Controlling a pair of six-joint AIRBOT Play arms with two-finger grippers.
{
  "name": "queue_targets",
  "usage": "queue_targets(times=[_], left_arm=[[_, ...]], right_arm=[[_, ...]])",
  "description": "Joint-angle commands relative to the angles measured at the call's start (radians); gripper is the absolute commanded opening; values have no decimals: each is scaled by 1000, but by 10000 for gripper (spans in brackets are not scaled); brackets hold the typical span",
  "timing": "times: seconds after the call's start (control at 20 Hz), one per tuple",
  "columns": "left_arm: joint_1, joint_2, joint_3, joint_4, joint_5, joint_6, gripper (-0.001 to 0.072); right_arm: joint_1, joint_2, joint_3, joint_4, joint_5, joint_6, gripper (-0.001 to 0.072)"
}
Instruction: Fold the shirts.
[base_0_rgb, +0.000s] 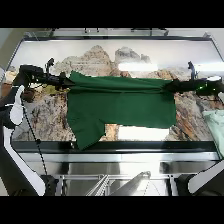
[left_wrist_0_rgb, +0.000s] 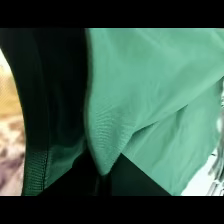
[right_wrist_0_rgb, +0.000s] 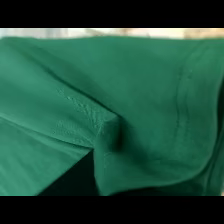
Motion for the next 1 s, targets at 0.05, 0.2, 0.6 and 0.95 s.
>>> queue_targets(times=[0.05, 0.2, 0.6, 0.95], left_arm=[[-15, 0, 30, 37, 47, -24, 276], [19, 1, 142, 36, 196, -84, 277], [185, 212, -126, 116, 364, -139, 290], [271, 411, -518, 271, 267, -116, 290]], right_arm=[[-5, -1, -7, -8, 19, 28, 407], [-59, 61, -7, -9, 114, 64, 408], [-258, 237, -116, -304, 396, 235, 401], [-229, 264, -453, -338, 225, 151, 401]])
